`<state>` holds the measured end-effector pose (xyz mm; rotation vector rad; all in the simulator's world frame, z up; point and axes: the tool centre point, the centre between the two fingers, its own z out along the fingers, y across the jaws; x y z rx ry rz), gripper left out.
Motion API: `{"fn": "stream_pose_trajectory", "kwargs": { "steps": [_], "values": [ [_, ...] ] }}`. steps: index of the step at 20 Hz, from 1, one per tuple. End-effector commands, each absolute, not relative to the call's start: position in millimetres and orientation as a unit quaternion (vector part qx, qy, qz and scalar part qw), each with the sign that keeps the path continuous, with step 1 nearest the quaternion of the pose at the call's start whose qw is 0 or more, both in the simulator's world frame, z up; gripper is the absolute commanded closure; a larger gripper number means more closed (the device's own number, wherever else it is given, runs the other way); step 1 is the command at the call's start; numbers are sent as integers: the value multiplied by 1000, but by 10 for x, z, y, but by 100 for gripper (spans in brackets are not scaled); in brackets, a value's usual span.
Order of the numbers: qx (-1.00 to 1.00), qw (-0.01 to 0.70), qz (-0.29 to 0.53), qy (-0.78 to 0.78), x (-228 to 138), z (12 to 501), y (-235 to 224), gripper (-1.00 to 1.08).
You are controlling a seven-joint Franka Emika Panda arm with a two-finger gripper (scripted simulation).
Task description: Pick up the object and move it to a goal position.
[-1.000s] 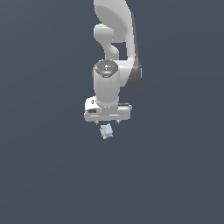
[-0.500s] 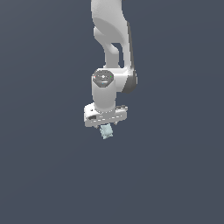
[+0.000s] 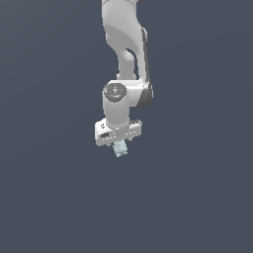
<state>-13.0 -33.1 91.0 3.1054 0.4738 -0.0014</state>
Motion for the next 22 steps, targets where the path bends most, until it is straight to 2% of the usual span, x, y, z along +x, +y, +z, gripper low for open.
{"fn": "stream_pose_trajectory", "kwargs": {
  "steps": [1, 17, 18, 22],
  "values": [
    [989, 0, 0, 151, -129, 907, -330, -92],
    [988, 0, 0, 153, -131, 405, -332, -92],
    [988, 0, 0, 153, -131, 405, -332, 108],
    [988, 0, 0, 153, -131, 405, -332, 108]
  ]
}}
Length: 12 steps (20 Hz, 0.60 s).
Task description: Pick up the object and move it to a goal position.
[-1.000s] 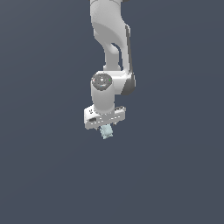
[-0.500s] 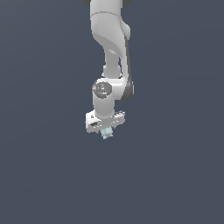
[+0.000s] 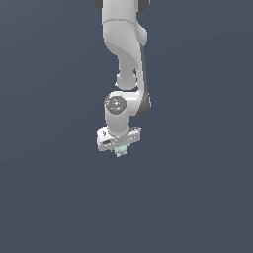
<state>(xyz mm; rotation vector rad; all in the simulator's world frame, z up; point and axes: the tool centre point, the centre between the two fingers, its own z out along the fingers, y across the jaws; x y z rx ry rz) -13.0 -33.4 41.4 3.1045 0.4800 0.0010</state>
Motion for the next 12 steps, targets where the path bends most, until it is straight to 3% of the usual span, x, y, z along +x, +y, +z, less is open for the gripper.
{"fn": "stream_pose_trajectory", "kwargs": {
  "steps": [1, 12],
  "values": [
    [988, 0, 0, 153, -131, 405, -332, 108],
    [988, 0, 1, 153, -175, 481, -296, 108]
  ]
}}
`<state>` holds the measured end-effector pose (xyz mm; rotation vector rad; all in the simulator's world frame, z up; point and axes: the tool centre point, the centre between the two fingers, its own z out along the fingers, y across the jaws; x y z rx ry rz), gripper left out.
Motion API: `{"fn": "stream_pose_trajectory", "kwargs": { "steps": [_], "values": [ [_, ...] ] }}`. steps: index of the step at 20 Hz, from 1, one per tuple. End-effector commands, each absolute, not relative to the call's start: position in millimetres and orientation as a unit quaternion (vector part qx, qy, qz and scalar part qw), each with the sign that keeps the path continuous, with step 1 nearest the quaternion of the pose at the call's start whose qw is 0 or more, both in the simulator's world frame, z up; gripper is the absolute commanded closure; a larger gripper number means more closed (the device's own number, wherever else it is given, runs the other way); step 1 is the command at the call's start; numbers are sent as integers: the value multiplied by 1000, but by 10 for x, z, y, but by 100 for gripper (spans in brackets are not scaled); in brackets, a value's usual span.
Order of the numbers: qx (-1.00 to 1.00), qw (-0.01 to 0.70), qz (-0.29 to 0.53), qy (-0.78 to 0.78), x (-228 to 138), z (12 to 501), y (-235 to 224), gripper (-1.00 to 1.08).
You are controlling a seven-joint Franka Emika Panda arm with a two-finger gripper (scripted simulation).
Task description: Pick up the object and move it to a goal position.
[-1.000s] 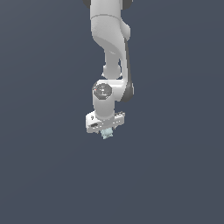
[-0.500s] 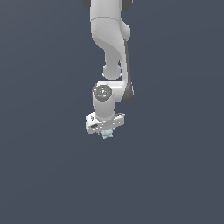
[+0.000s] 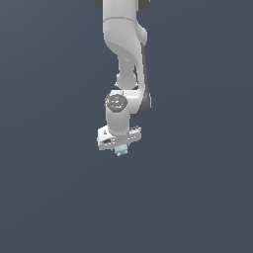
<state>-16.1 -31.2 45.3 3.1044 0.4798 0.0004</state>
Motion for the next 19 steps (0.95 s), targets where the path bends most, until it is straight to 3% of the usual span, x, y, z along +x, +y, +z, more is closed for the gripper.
{"fn": "stream_pose_trajectory", "kwargs": {
  "steps": [1, 19],
  "values": [
    [988, 0, 1, 153, -192, 505, -283, 108],
    [988, 0, 0, 153, -521, 1008, -5, 108]
  ]
}}
